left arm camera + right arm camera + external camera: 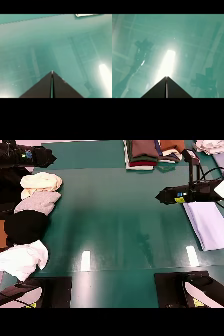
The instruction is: Fold the shirts.
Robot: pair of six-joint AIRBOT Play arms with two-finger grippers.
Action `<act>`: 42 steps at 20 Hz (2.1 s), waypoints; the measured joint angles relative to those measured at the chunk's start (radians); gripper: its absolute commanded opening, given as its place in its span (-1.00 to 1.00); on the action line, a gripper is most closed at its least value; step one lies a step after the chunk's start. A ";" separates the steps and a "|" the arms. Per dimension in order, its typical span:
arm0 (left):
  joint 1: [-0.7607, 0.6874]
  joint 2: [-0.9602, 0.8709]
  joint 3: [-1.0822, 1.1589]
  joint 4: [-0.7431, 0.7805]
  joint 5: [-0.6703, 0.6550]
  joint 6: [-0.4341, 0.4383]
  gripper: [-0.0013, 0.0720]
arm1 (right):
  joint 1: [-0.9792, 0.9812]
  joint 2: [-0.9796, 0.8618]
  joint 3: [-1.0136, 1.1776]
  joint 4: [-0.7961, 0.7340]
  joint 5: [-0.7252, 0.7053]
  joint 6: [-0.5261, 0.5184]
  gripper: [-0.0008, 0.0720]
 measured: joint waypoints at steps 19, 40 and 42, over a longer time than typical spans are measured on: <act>0.002 -0.035 0.000 0.116 0.118 0.013 0.69 | 0.001 0.000 0.000 0.008 0.003 0.001 -0.93; 0.129 -0.584 0.057 0.462 0.339 -0.241 -0.90 | 0.001 0.001 0.000 0.008 0.022 0.001 -0.93; 0.132 -0.559 0.118 0.464 0.309 -0.237 -0.90 | 0.001 0.014 0.002 0.008 0.018 0.001 -0.93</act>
